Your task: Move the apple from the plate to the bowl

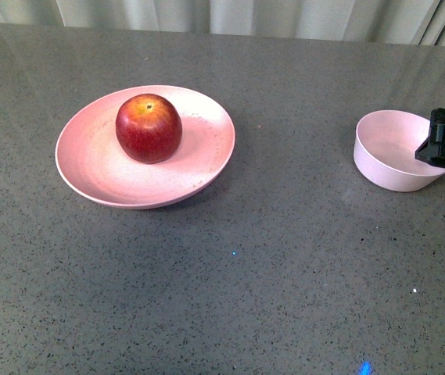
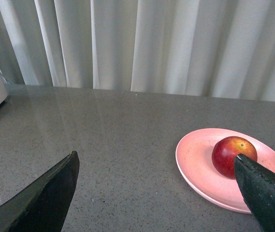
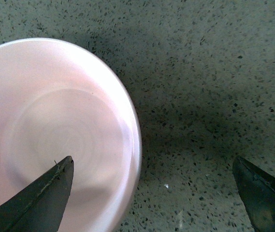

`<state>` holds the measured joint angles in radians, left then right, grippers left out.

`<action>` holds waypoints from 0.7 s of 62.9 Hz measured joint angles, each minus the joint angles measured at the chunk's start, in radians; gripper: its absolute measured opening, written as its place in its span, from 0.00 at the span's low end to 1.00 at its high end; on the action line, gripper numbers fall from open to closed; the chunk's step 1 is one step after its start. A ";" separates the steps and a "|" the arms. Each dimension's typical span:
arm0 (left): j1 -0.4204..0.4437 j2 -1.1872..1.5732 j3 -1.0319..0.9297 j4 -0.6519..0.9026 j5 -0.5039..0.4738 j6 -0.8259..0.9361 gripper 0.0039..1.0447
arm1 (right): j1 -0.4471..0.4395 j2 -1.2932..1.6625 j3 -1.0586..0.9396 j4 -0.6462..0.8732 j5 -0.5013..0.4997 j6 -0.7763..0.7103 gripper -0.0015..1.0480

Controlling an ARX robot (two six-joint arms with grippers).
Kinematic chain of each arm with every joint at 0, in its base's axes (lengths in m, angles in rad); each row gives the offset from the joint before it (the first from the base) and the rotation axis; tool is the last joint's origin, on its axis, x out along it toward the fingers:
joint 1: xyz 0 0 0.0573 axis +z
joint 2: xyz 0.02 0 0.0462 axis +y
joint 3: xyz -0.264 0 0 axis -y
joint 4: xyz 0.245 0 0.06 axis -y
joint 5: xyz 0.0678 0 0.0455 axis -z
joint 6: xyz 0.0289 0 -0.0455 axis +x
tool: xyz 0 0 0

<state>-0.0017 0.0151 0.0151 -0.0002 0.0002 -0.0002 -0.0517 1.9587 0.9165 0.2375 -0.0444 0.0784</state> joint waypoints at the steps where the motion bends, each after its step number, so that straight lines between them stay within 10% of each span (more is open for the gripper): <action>1: 0.000 0.000 0.000 0.000 0.000 0.000 0.92 | 0.001 0.004 0.003 -0.002 0.001 0.000 0.85; 33: 0.000 0.000 0.000 0.000 0.000 0.000 0.92 | 0.037 0.049 0.071 -0.076 -0.002 0.020 0.05; 44: 0.000 0.000 0.000 0.000 0.000 0.000 0.92 | 0.059 0.031 0.067 -0.085 -0.007 0.034 0.02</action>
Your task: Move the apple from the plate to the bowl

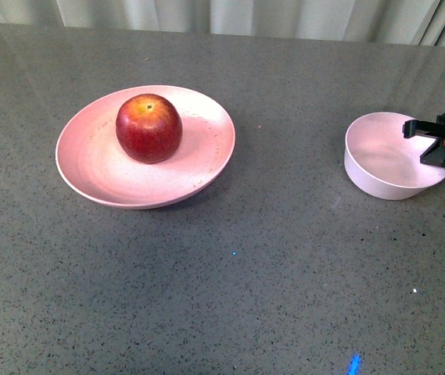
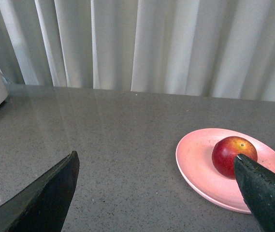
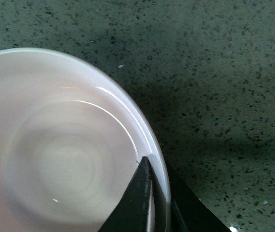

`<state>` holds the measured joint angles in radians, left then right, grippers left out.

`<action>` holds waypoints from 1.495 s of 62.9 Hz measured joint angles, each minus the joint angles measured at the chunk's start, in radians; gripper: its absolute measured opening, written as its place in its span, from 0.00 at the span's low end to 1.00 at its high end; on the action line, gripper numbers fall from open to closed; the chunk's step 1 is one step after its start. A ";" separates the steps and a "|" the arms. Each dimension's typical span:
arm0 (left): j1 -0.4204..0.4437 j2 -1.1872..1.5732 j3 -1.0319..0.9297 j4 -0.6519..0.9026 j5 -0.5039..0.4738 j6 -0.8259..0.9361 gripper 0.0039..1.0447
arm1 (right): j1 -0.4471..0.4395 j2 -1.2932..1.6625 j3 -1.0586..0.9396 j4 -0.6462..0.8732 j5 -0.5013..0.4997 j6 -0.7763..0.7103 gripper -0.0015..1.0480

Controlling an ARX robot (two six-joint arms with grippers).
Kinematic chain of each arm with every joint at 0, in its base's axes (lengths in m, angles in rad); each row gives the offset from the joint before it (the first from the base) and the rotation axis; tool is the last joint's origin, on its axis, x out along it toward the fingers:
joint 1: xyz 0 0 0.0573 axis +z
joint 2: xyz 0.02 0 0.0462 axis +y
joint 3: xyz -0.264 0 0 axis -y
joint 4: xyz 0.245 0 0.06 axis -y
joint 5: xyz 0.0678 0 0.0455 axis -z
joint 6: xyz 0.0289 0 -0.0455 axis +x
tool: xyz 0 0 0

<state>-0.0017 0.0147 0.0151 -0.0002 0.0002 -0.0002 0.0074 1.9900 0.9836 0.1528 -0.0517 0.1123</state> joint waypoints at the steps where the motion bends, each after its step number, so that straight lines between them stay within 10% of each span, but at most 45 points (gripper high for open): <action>1: 0.000 0.000 0.000 0.000 0.000 0.000 0.92 | 0.005 -0.002 -0.001 -0.002 0.000 0.001 0.02; 59: 0.000 0.000 0.000 0.000 0.000 0.000 0.92 | 0.180 0.093 0.142 -0.056 -0.031 0.082 0.02; 94: 0.000 0.000 0.000 0.000 0.000 0.000 0.92 | 0.129 -0.077 0.016 0.040 0.018 0.109 0.80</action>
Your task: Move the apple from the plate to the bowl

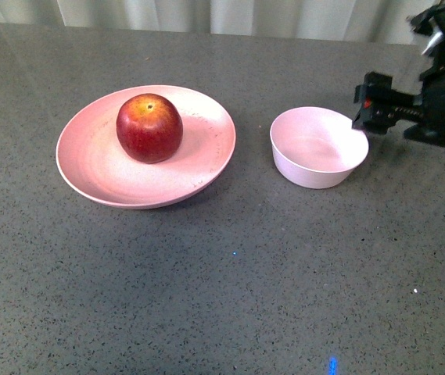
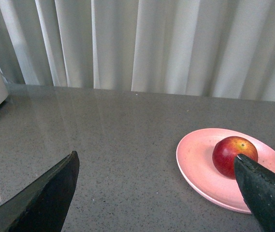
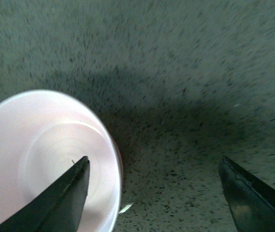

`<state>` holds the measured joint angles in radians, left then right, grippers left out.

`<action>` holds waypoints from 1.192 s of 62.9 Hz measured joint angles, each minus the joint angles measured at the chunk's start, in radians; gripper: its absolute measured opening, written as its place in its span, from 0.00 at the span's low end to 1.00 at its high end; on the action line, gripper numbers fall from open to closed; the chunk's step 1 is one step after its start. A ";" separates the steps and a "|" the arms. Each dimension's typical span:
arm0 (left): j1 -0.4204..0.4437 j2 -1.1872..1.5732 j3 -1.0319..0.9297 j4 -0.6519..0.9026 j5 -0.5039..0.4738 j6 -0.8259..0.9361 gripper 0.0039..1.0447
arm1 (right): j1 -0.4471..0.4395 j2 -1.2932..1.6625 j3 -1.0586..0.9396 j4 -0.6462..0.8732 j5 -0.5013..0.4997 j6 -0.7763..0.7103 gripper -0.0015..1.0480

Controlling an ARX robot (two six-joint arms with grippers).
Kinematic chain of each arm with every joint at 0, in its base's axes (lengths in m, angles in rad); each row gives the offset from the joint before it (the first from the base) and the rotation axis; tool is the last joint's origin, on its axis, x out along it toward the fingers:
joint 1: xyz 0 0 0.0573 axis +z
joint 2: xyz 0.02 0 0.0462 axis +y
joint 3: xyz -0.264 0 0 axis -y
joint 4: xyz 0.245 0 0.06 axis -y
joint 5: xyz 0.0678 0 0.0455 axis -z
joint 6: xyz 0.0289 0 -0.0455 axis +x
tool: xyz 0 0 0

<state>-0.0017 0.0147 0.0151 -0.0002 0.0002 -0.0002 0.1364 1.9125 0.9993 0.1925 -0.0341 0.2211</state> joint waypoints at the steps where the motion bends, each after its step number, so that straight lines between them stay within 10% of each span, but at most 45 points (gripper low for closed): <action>1: 0.000 0.000 0.000 0.000 0.000 0.000 0.92 | -0.002 -0.012 -0.007 0.005 0.005 0.000 0.82; 20: 0.000 0.000 0.000 0.000 0.000 0.000 0.92 | -0.019 -0.539 -0.294 0.140 0.150 -0.061 0.90; 30: 0.000 0.000 0.000 0.000 0.000 0.000 0.92 | -0.040 -0.662 -0.525 0.585 0.127 -0.182 0.62; 53: 0.000 0.000 0.000 0.000 0.000 0.000 0.92 | -0.124 -0.872 -0.781 0.621 0.039 -0.217 0.02; 75: 0.000 0.000 0.000 0.000 0.000 0.000 0.92 | -0.135 -1.088 -0.905 0.525 0.034 -0.218 0.02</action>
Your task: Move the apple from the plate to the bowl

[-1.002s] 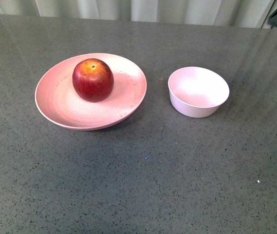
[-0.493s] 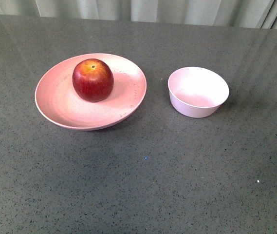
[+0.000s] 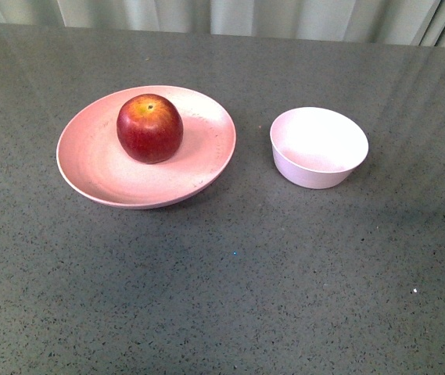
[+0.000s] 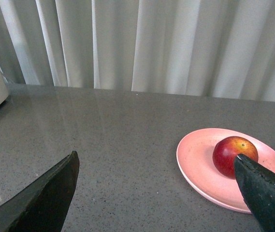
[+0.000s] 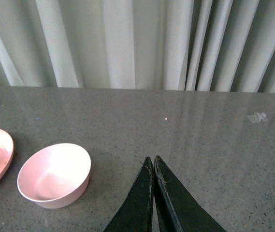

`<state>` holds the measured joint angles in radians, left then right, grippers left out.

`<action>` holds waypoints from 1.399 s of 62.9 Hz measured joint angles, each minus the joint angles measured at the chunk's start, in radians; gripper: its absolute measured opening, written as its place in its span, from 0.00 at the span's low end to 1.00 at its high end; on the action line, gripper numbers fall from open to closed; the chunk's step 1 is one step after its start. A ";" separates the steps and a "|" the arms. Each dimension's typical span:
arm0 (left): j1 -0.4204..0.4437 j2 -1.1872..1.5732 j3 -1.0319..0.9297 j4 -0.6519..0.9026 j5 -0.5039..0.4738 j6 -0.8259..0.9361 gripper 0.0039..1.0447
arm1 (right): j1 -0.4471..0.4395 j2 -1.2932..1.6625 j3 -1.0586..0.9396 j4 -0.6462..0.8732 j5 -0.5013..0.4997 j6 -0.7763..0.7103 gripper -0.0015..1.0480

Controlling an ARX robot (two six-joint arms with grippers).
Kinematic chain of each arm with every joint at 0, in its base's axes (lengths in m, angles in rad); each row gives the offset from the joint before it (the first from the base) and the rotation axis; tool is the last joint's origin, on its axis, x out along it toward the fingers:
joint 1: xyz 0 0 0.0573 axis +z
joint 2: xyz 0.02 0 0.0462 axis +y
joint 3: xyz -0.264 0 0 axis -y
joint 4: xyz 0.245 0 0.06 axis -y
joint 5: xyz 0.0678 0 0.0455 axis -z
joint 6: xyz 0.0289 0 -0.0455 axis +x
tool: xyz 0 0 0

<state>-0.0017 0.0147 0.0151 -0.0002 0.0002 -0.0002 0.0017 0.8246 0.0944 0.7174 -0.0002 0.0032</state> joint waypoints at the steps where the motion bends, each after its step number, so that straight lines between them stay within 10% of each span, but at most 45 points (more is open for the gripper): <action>1: 0.000 0.000 0.000 0.000 0.000 0.000 0.92 | 0.000 -0.012 -0.005 -0.007 0.000 0.000 0.02; 88: 0.000 0.000 0.000 0.000 0.000 0.000 0.92 | 0.000 -0.726 -0.071 -0.647 -0.003 -0.001 0.02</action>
<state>-0.0017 0.0147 0.0151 -0.0006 0.0002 -0.0002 0.0013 0.0990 0.0235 0.0704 -0.0036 0.0025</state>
